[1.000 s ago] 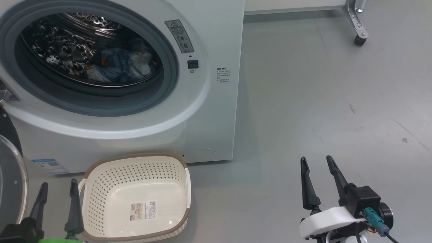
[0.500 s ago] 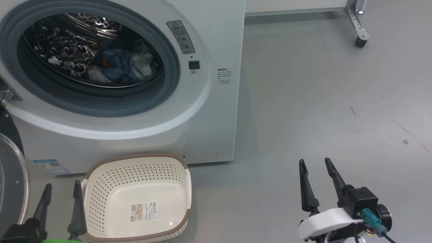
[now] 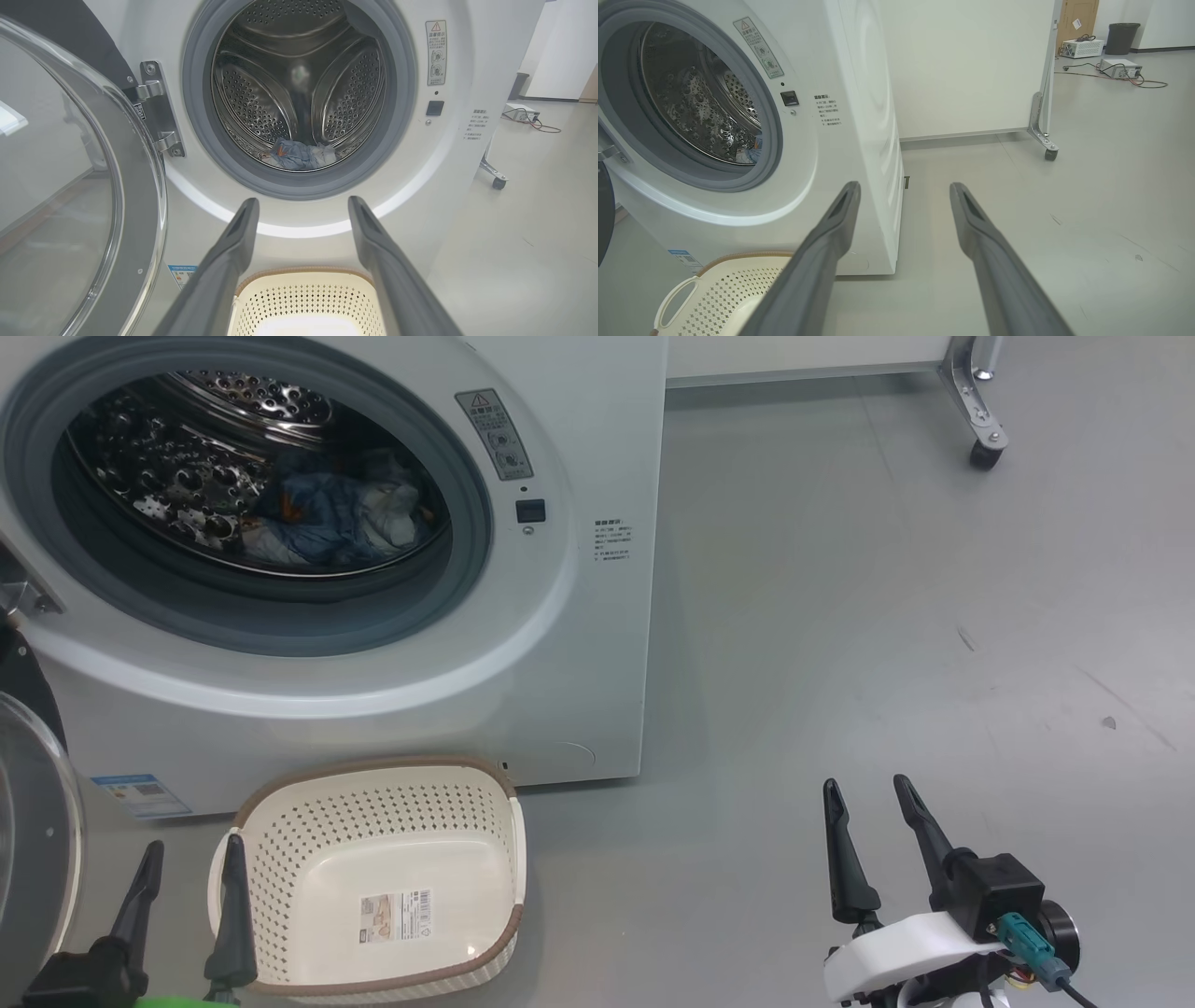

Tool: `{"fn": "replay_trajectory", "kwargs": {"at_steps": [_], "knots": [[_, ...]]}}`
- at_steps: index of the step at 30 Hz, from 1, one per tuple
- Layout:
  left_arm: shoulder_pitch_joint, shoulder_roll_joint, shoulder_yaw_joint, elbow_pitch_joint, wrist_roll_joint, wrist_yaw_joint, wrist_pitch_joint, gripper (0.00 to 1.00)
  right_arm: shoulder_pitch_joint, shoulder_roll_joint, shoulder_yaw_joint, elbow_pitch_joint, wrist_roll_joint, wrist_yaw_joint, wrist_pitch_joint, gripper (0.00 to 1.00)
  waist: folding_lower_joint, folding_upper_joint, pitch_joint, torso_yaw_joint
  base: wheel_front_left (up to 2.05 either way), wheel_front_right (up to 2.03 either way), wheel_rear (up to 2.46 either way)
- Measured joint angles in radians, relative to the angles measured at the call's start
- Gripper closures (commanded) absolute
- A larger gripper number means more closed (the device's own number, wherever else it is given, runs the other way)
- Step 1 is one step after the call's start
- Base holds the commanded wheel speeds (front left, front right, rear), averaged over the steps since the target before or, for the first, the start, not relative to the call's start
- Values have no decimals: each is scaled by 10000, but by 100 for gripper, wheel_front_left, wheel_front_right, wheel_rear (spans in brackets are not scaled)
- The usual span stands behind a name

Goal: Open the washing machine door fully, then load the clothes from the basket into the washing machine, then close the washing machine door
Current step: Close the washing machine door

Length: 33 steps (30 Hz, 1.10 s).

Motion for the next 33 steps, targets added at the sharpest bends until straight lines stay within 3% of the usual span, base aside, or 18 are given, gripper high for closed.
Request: {"fn": "replay_trajectory", "kwargs": {"at_steps": [19, 33], "knots": [[-1, -79, -90, -128, 0, -2, 0, 0, 1, 0, -123, 0, 8, 2, 0, 0, 0, 0, -77, -52, -104, 104, 0], [-2, -84, -84, -228, 54, -2, 0, 0, 1, 0, -174, -2, 8, 48, 0, 0, 0, 0, -151, 54, -52, 52, 0]]}}
